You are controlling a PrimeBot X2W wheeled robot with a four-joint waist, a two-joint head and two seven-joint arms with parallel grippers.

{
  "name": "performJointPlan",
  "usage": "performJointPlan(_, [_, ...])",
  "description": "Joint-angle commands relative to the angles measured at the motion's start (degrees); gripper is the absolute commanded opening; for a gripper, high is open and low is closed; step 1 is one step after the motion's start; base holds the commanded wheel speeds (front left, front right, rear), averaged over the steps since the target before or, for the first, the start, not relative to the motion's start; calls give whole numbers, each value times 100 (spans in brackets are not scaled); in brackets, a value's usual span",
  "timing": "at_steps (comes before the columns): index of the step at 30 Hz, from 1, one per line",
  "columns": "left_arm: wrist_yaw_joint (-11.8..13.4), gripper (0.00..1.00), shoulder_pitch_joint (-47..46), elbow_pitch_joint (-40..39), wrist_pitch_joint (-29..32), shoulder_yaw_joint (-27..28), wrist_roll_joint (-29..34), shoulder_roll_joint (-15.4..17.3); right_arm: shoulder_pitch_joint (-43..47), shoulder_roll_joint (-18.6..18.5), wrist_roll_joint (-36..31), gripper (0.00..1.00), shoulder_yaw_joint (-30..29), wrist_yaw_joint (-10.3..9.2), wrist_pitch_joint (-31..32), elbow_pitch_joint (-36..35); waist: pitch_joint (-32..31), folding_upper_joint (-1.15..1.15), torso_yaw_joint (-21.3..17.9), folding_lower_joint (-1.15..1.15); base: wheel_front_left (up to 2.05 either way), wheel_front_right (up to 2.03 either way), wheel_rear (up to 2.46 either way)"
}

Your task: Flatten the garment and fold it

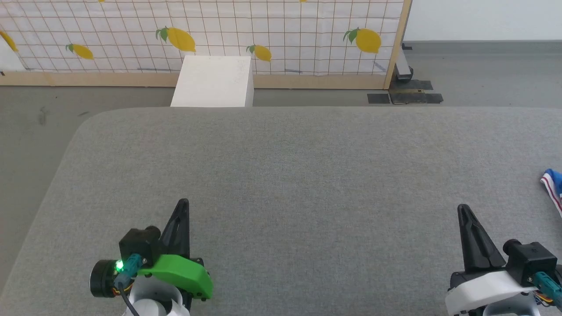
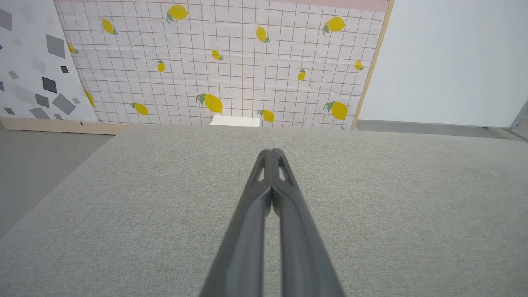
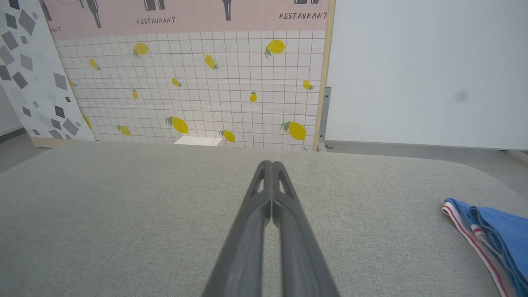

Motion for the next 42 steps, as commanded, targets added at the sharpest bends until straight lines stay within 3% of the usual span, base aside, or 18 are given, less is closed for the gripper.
performJointPlan(1, [51, 0, 81, -55, 40, 24, 80, -8, -112, 9, -42, 0, 26, -4, 40, -31, 1, 13, -2, 0, 0, 0, 0])
performJointPlan(42, [243, 0, 218, -565, 607, 238, 573, -15, -346, 17, -242, 0, 309, -8, 605, -85, 43, 26, -70, 0, 0, 0, 0])
